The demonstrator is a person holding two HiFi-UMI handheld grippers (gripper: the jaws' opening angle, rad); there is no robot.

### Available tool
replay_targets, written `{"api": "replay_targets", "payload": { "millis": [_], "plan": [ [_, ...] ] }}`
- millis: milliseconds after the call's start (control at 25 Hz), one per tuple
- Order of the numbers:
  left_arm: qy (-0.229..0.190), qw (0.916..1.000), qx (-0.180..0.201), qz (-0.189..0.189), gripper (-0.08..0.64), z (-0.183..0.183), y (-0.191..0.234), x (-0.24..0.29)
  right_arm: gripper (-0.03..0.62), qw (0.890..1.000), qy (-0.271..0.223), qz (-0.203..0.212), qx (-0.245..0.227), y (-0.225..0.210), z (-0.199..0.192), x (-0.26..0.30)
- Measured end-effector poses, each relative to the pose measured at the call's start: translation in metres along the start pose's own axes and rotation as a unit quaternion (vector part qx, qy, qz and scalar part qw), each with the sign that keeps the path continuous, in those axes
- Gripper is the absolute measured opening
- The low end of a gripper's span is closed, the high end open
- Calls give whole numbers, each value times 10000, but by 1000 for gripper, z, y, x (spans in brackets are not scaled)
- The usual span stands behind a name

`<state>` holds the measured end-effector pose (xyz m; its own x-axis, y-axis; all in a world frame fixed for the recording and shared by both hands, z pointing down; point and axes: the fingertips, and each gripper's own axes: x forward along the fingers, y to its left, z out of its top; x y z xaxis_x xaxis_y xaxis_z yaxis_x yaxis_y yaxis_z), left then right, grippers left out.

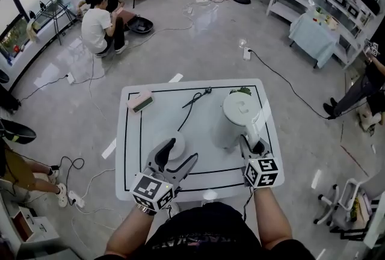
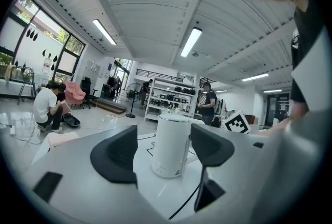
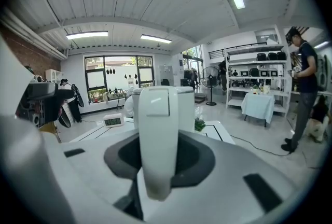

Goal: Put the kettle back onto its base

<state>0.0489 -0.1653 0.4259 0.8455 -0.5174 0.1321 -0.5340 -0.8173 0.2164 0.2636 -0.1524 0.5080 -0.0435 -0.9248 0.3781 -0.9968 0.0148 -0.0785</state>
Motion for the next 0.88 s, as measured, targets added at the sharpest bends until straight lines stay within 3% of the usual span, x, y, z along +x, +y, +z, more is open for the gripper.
{"api": "replay_targets", "payload": {
  "millis": [560,880],
  "plan": [
    [-213,9949,-124,981,314,4,65,-83,112,9916,-387,1184,-353,121,57,46],
    [-246,9911,-180,1293,308,-5,84,-131,111,9838,-429,1677,-465,191,59,58]
  ]
}}
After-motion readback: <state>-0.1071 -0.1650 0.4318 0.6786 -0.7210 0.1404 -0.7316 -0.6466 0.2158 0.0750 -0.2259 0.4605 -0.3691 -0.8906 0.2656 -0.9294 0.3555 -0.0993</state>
